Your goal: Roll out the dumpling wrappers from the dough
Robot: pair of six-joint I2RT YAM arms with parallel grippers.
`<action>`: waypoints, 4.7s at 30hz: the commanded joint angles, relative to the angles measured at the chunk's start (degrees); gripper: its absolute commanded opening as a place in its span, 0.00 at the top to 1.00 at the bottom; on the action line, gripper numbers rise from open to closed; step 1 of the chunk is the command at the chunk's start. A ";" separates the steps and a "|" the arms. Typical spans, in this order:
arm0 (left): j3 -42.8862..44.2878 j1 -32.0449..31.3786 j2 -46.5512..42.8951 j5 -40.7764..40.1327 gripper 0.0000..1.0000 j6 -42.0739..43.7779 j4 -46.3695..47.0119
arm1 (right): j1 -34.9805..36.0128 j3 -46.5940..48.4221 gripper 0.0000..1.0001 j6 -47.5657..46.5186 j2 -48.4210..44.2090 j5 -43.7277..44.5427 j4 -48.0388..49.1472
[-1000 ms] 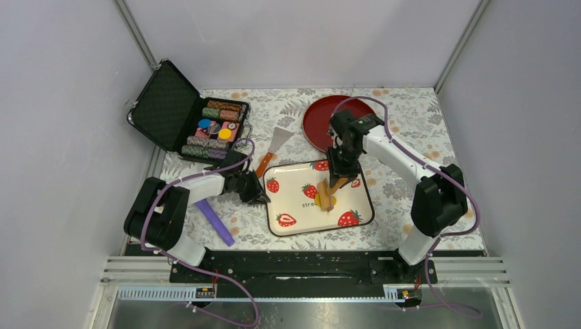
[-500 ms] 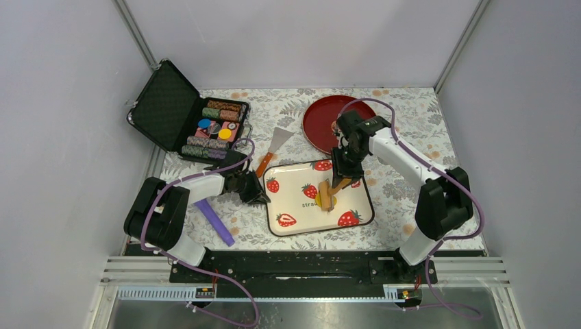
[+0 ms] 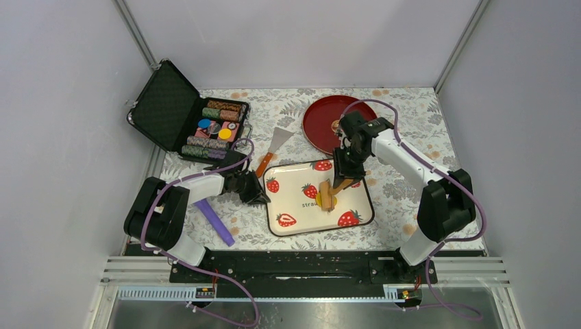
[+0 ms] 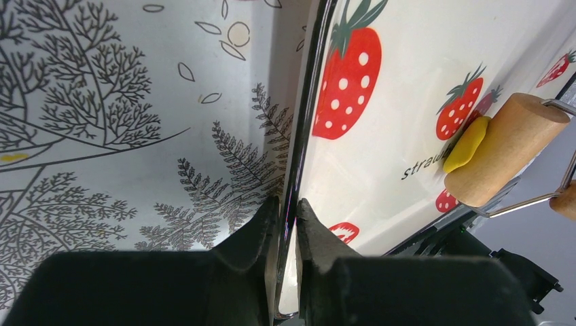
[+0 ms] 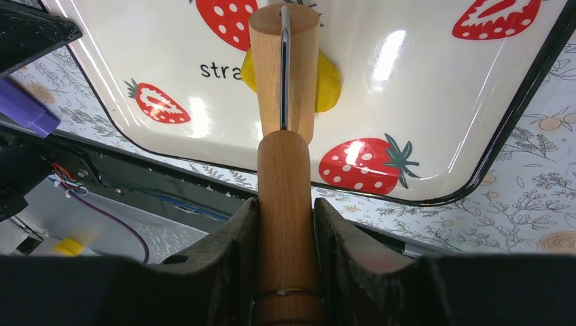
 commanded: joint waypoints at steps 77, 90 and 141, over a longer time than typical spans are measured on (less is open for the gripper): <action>-2.85 2.94 2.19 -12.39 1.00 1.61 -5.43 | -3.57 -0.13 1.00 -4.64 -0.28 19.88 -14.32; -2.73 3.00 2.56 -12.10 1.00 1.87 -5.45 | 7.24 20.60 1.00 -1.72 5.79 14.92 -19.36; -2.73 3.31 2.93 -11.16 1.00 2.74 -5.10 | 15.53 13.70 1.00 -25.32 9.79 13.80 -11.87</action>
